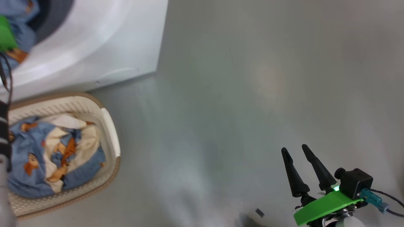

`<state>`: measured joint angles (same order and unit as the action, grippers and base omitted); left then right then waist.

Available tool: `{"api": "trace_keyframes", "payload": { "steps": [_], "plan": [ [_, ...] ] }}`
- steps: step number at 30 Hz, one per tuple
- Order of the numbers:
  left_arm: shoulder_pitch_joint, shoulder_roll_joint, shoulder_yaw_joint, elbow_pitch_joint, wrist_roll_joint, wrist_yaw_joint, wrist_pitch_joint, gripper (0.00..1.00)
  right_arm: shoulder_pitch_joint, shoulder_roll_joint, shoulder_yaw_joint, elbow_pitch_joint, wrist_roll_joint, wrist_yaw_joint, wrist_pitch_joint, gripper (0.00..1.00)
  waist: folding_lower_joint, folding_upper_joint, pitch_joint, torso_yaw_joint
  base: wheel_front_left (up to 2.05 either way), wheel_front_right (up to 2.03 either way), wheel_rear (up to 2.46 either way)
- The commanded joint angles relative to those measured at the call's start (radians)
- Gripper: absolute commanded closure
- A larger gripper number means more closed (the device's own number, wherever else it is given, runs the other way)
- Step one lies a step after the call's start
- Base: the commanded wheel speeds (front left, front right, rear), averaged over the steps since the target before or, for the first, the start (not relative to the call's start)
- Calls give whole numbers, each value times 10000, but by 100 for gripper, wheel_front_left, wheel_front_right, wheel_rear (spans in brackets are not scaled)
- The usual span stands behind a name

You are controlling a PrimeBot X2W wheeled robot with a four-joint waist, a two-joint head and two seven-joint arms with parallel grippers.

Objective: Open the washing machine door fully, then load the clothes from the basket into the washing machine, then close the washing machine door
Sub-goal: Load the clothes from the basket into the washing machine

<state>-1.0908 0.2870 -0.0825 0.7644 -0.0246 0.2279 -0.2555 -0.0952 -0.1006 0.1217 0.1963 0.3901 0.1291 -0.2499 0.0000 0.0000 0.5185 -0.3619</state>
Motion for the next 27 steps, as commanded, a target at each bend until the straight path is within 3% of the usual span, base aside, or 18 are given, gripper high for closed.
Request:
{"api": "trace_keyframes", "payload": {
  "steps": [1,15,27],
  "plan": [
    [-453,526,37,-59,208,134,-63,100,-45,-222,288,-131,167,16,-118,0,0,0,764,-376,0,0,0],
    [-2530,973,-597,658,726,185,-63,100,-44,-530,753,-100,549,16,-118,0,0,0,1685,-446,0,0,0],
    [-3132,1217,-692,-854,528,507,-63,100,-182,-574,786,-206,687,16,-118,0,0,0,2215,-433,0,0,0]
  ]
}}
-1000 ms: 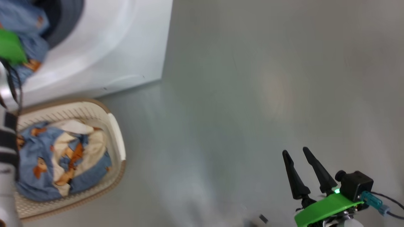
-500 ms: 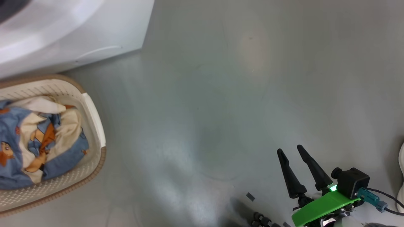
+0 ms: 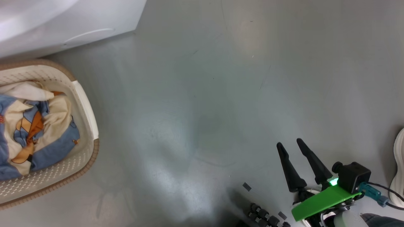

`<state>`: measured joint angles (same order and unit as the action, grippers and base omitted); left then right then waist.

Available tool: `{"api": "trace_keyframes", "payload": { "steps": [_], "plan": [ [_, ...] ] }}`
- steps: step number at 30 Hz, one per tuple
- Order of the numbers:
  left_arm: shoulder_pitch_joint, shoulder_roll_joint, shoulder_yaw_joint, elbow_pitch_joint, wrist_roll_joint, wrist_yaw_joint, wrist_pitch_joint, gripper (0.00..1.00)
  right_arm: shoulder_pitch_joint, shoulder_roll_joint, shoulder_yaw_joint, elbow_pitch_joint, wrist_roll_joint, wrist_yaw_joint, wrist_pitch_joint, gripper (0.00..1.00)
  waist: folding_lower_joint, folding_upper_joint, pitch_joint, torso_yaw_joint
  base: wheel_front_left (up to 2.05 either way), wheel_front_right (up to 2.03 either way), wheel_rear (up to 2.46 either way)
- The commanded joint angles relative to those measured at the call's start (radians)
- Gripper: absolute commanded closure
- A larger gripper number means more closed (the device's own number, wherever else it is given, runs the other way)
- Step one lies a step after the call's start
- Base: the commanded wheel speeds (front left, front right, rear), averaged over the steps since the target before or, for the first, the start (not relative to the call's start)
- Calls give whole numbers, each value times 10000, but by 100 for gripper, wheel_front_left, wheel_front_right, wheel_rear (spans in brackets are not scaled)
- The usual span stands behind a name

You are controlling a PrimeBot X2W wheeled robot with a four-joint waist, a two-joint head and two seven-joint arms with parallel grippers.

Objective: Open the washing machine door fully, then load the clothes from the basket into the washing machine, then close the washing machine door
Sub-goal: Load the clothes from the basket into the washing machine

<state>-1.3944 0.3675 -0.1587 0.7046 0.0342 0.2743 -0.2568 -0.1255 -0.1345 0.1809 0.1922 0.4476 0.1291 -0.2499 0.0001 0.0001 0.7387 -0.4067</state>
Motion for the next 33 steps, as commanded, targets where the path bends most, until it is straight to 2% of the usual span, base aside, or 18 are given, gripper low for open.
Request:
{"api": "trace_keyframes", "payload": {
  "steps": [1,11,12,13,14,15,24,33],
  "plan": [
    [-5,404,10,-63,-70,-5,-49,100,113,-237,192,-162,113,16,-118,0,-1,-1,4,32,0,0,0],
    [-339,188,-255,2808,-155,-35,-43,100,256,-290,270,-109,169,16,-118,0,-1,-1,-200,147,0,0,0],
    [-415,151,-238,3076,-191,6,16,95,288,-307,266,-99,175,16,-118,0,-1,-1,-233,170,0,0,0],
    [-467,110,-243,3346,-214,28,99,56,318,-325,261,-85,174,16,-118,0,-1,-1,-284,195,0,0,0],
    [-527,65,-278,3542,-218,15,107,25,348,-340,248,-78,171,16,-118,0,-1,-1,-326,220,0,0,0],
    [-593,39,-342,3716,-175,46,106,0,367,-352,235,-81,169,16,-118,0,-1,-1,-358,245,0,0,0],
    [-852,-509,-201,5059,-576,526,319,0,436,-486,88,-127,124,16,-118,0,-1,-1,-755,699,0,0,0],
    [-634,-1106,-38,5153,-1050,482,71,0,447,-647,-122,-185,63,16,-118,0,-1,-1,-1020,1221,0,0,0]
  ]
}}
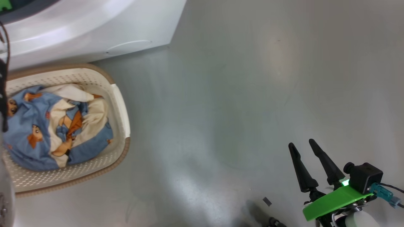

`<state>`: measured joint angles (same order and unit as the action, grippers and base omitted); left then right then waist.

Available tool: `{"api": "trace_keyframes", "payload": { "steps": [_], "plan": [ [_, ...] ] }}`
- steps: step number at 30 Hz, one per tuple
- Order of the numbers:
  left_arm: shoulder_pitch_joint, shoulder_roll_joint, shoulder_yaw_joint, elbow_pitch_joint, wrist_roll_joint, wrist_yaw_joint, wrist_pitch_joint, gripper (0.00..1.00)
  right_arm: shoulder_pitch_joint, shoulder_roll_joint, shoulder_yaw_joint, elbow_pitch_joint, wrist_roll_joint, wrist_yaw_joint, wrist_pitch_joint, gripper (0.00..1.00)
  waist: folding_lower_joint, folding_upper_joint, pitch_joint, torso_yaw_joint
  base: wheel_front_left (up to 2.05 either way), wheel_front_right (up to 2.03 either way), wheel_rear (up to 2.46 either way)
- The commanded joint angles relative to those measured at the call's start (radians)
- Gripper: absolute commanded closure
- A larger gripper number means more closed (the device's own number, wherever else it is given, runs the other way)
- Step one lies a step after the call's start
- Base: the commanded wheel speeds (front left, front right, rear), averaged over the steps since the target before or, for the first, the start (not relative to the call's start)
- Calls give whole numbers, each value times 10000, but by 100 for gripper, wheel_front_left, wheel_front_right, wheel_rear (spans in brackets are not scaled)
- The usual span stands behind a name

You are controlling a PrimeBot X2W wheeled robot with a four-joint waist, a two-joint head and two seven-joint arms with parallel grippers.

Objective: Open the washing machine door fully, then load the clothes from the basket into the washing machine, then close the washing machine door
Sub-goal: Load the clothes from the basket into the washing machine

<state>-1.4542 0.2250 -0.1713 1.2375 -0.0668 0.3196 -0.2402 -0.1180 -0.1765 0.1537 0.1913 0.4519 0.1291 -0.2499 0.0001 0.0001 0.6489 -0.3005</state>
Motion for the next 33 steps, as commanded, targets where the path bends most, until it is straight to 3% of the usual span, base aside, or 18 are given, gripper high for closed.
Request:
{"api": "trace_keyframes", "payload": {
  "steps": [1,9,18,33],
  "plan": [
    [20,240,119,-178,-102,64,-118,0,372,-240,112,-180,21,16,-118,0,-1,-1,-168,226,0,0,0],
    [682,-443,150,-331,-434,34,-203,0,452,-344,-90,-130,-94,16,-118,0,-1,-1,-651,798,0,0,0],
    [2301,-1041,164,-1923,-687,-148,-214,0,463,-386,-189,-23,-318,16,-118,0,-1,-1,-1485,1349,0,0,0],
    [6476,-1377,306,-4847,-1128,-1227,-215,0,787,-148,-471,32,-854,16,-118,0,-1,-1,-3427,1883,0,0,0]
  ]
}}
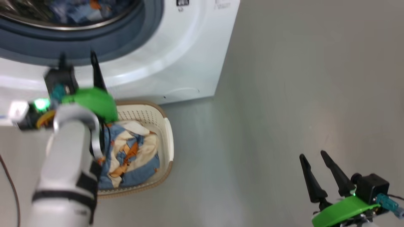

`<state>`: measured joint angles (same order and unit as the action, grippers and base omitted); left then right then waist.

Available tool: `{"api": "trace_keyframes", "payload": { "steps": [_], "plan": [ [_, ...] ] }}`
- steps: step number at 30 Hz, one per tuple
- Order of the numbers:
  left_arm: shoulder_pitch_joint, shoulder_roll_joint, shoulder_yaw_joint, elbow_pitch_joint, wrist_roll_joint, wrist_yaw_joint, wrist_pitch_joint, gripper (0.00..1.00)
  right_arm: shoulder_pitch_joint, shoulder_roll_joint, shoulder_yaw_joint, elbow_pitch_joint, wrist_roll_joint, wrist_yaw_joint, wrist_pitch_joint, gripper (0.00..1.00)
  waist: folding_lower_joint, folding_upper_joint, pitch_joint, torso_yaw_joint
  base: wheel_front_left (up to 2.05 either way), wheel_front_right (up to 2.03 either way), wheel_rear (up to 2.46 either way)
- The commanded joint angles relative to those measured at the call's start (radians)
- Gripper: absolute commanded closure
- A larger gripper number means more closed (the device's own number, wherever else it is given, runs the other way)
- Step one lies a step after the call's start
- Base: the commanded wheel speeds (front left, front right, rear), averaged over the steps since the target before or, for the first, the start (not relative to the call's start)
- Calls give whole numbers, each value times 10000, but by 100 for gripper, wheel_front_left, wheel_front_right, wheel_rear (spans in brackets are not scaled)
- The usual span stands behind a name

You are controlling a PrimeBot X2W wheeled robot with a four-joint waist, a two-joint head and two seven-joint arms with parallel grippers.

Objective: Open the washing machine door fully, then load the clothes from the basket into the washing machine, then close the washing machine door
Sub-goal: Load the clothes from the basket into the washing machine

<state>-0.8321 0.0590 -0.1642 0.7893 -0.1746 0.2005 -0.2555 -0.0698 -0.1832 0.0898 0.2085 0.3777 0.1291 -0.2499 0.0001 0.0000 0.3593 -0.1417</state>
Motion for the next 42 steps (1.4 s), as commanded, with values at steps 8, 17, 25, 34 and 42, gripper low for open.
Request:
{"api": "trace_keyframes", "payload": {
  "steps": [8,17,25,34,42],
  "plan": [
    [2405,81,307,-1617,-331,-580,-62,0,660,-48,105,-110,-318,16,-118,0,-1,0,-1346,715,0,0,0],
    [4775,-73,258,-3041,-695,-741,-62,0,1195,-8,4,-127,-603,16,-118,0,-1,0,-2168,1165,0,0,0],
    [6231,-85,16,-3850,-865,-555,-62,0,1407,-24,-18,-211,-842,16,-118,0,-1,0,-2719,1287,0,0,0],
    [7749,-86,136,-4800,-963,-188,-62,0,1598,-29,1,-373,-1081,16,-118,0,-1,0,-3105,1295,0,0,0],
    [8688,-86,156,-5408,-987,-98,-62,0,1646,15,-20,-415,-1127,16,-118,0,-1,0,-3398,1263,0,0,0]
  ]
}}
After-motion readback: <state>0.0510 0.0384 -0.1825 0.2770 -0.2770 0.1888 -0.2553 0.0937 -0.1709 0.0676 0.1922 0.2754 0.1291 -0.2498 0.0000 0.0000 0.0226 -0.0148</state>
